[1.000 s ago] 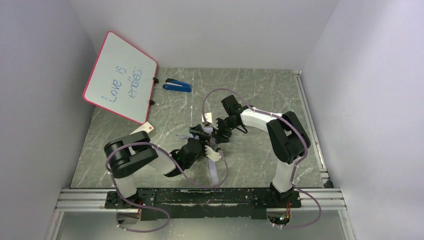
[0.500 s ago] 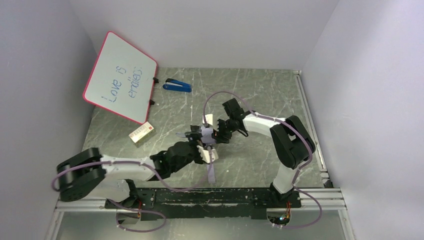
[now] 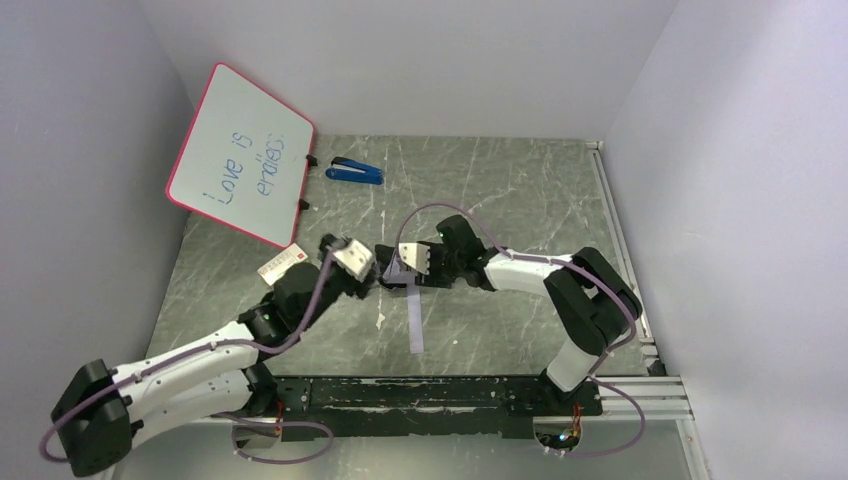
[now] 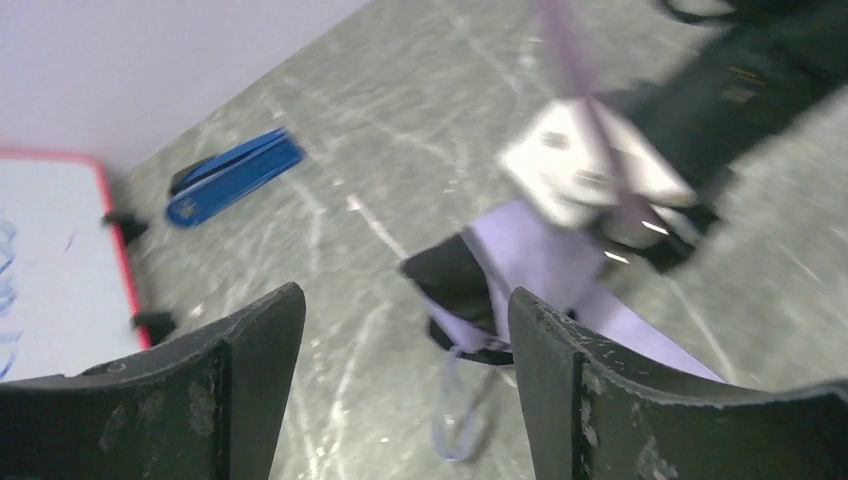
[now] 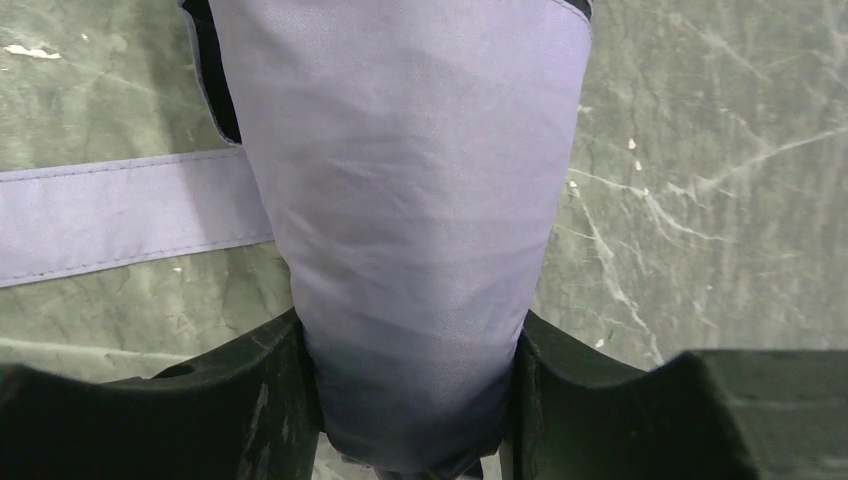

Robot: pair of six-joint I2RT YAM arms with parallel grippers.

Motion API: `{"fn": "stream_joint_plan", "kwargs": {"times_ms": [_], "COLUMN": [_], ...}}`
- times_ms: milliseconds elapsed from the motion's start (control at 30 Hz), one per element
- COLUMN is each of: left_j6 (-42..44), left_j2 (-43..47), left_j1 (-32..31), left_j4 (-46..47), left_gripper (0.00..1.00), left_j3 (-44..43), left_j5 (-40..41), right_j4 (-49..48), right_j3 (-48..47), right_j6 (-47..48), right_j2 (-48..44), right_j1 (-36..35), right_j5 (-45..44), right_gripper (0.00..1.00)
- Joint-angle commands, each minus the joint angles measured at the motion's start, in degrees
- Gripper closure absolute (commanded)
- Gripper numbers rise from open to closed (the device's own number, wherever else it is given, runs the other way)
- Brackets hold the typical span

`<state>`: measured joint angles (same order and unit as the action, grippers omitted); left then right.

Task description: Put away the umbrella

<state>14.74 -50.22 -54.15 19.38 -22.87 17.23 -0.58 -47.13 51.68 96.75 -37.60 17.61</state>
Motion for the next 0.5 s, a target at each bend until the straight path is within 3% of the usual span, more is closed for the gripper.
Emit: {"fn": "stream_joint_plan", "kwargs": {"times_ms": [0,267,467], "left_j6": [-9.68,-4.98,2.45], "left_j2": [1.72,-12.7,-21.82], "left_j1": [10.93,22.5,25.81], "left_j4": [-2.08,-5.57,-10.26], "left_gripper": [0.21,0.06,0.06], "left_j3": [-2.6,-14.29,-22.12], "left_j5": [-5.48,-23.39,-35.74], "right_j4": [-1.31,-8.25,-13.37], "right_j3": [6.4,12.47,16.86], "right_j6": [-0.07,-0.61,-0.1], "right_j2": [2.63,1.24,1.63], "right_j1": [-2.57,-7.0,-10.3], "right_j5": [-11.02,-20.37,-27.42], "right_gripper": [0.84,0.83,0.83]}}
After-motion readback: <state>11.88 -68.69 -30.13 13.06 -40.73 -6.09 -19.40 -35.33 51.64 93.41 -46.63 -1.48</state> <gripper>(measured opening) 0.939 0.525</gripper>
